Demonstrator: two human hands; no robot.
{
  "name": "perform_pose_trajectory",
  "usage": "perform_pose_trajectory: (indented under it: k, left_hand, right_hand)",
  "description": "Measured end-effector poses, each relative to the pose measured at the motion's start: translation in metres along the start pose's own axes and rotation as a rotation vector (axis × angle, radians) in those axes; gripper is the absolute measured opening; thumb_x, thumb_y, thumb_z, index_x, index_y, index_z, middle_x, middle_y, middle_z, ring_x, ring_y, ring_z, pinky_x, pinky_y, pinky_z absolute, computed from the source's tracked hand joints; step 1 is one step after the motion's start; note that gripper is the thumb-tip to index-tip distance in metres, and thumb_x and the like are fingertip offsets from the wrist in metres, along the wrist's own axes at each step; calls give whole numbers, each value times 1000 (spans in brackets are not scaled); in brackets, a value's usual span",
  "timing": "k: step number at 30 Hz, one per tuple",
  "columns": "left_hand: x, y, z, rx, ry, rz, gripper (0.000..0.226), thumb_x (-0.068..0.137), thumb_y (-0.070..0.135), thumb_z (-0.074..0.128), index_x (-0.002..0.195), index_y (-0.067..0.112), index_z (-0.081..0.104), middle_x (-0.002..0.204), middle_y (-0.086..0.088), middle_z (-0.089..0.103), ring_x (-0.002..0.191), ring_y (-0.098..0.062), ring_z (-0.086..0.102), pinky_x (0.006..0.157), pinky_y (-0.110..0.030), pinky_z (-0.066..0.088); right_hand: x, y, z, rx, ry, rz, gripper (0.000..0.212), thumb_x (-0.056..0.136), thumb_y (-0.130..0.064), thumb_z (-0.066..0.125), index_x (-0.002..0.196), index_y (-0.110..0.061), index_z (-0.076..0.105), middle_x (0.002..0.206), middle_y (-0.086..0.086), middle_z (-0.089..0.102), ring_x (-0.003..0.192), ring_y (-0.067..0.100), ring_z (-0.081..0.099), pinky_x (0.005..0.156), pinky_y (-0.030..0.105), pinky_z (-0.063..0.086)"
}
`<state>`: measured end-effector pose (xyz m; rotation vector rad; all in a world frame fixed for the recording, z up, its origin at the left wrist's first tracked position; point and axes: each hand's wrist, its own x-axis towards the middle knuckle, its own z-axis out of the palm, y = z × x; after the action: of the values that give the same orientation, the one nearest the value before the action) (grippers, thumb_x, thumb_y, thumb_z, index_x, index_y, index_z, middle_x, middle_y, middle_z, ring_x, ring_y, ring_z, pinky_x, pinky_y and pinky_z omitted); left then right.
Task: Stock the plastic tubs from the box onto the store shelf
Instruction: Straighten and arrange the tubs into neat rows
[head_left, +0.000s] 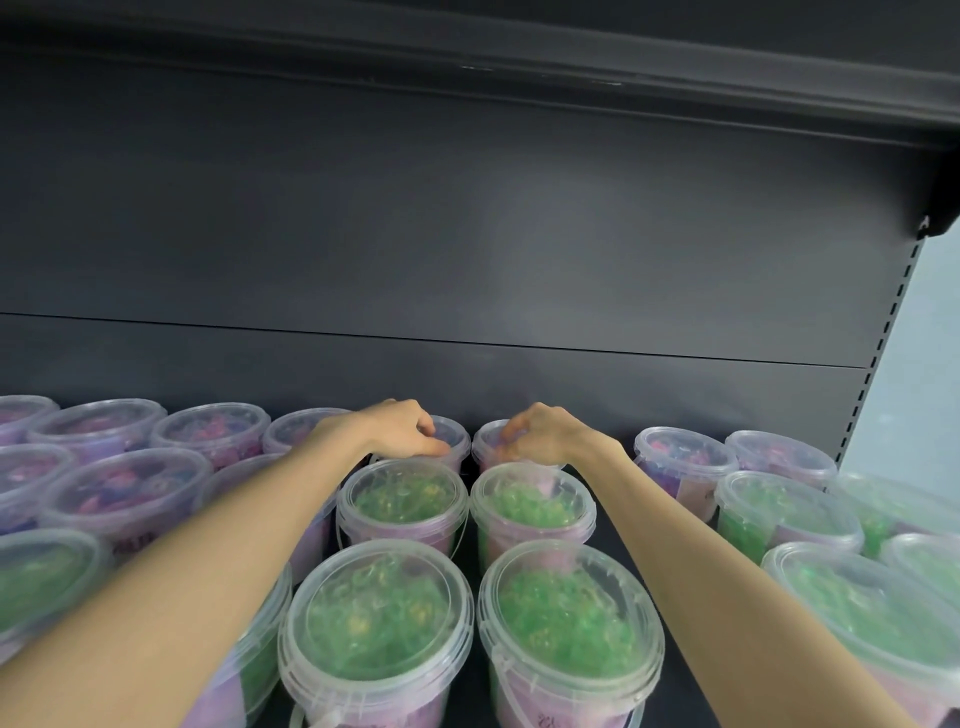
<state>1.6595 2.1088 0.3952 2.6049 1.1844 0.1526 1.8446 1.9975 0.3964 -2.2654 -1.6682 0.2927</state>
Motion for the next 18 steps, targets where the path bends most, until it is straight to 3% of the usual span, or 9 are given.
perform_pose_trajectory:
  k: [7,11,14,18]
  left_hand:
    - [1,1,0,-2,-41,-5,48,83,55,56,121,25,58,126,0,58,113,-20,54,97,-36,42]
    - [-4,1,0,-8,-30,-6,49,84,56,55,122,24,57,127,0,57,113,-20,53,94,-33,42]
    - [-18,7,-3,-41,84,29,41,86,52,54,113,23,64,125,-2,58,110,-22,54,90,-32,42]
    - [-58,20,-9,-102,167,160,32,85,46,58,105,23,67,115,2,65,103,-17,57,90,-31,45]
  right_hand:
    - [0,-3,1,-95,14,52,48,83,-61,51,122,-34,62,130,5,57,126,37,42,107,45,36]
    - [-10,-6,0,-79,-10,59,45,86,-59,49,121,-34,61,128,6,56,125,37,42,106,46,37]
    - [-28,-16,-6,-43,29,20,36,89,-50,47,109,-26,66,116,8,58,118,37,46,102,41,40]
    - [-68,-23,-8,58,138,-92,31,87,-43,59,106,-22,71,112,4,65,106,28,56,86,31,45]
